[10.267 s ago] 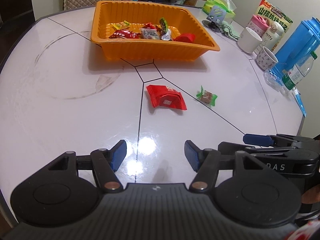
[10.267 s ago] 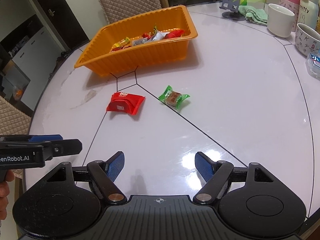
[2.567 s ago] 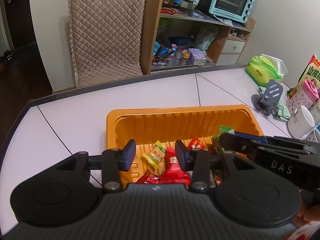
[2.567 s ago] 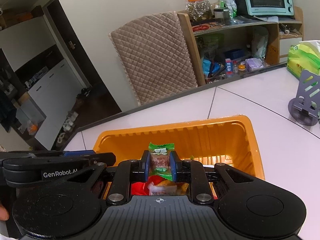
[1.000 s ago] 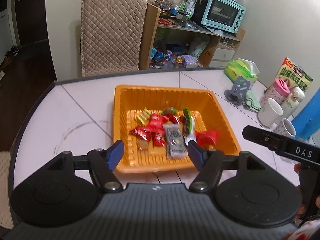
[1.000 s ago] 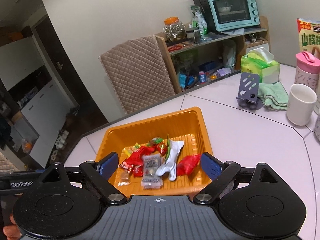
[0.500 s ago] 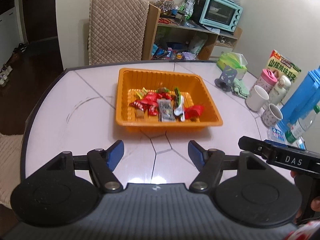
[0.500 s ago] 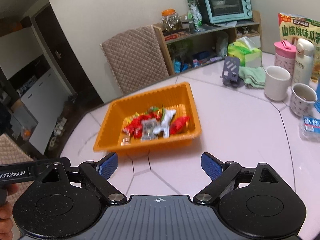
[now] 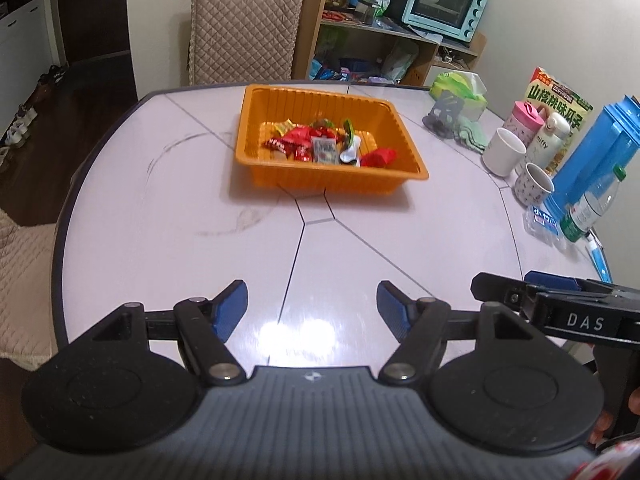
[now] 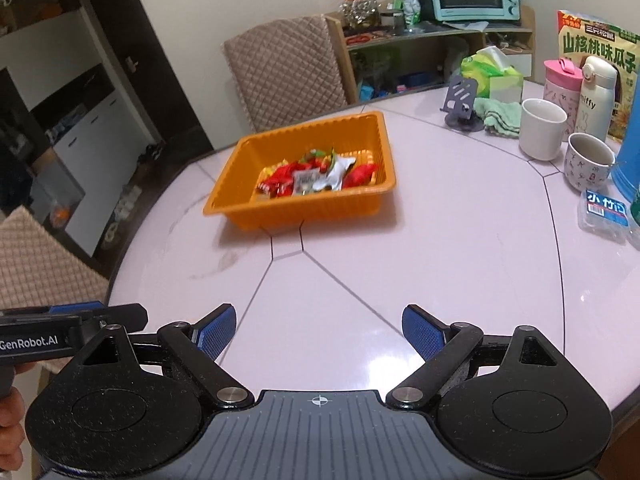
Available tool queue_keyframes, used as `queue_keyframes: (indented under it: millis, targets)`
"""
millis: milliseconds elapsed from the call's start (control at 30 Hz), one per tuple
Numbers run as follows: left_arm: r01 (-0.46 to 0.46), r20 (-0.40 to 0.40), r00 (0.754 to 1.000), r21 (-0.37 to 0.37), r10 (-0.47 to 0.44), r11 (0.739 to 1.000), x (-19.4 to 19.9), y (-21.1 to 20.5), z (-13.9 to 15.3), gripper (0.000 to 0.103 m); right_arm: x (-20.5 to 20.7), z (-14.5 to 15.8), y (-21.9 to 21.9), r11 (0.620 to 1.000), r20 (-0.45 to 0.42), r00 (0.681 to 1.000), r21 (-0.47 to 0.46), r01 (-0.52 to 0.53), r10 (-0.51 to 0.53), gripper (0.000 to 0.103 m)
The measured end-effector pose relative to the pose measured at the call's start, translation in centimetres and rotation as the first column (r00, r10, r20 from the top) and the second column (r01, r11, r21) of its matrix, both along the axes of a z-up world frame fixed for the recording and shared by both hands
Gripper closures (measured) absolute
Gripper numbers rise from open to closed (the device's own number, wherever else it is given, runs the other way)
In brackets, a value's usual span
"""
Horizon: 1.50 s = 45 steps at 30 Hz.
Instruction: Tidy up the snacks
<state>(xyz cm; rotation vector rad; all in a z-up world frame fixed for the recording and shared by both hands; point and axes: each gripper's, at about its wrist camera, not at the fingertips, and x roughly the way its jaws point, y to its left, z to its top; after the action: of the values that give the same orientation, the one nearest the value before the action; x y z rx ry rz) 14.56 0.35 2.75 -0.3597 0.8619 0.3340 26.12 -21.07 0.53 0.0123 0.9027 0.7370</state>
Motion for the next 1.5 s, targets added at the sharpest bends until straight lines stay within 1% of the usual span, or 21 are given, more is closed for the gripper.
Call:
queue_keyframes:
  millis: [333, 567, 733, 1033, 1333, 1500]
  targets:
    - [-0.005, -0.025, 1.000, -0.010, 0.005, 1.000, -3.0, -1.8, -0.9, 0.034, -2.7, -0.8, -0.9, 0.997, -0.026, 0.998, -0.054, -0.052, 0.051, 0.013]
    - [0.003, -0.026, 1.000, -0.019, -0.004, 1.000, -4.6, -1.9, -1.0, 0.034, -4.5, -0.8, -0.5, 0.996, -0.033, 0.997, -0.059, -0.072, 0.070, 0.013]
    - [0.020, -0.035, 0.999, -0.021, -0.021, 1.000, -5.9, -1.4, -1.1, 0.034, -5.8, -0.7, 0.0, 0.996, -0.031, 0.998, -0.061, -0.060, 0.059, 0.013]
    - [0.046, -0.020, 0.999, -0.019, -0.046, 0.999, -7.8, -0.9, -0.9, 0.034, -8.1, -0.6, 0.6, 0.996, -0.032, 0.999, -0.074, -0.040, 0.038, 0.013]
    - [0.079, -0.013, 0.997, -0.001, -0.079, 0.997, -8.3, -1.6, -0.7, 0.034, -8.8, -0.5, 0.1, 0.997, -0.029, 0.999, -0.074, -0.014, 0.012, 0.013]
    - [0.088, -0.014, 0.996, -0.004, -0.088, 0.996, -8.1, -1.8, -0.8, 0.034, -9.1, -0.4, -0.2, 0.997, -0.031, 0.999, -0.075, -0.010, 0.008, 0.013]
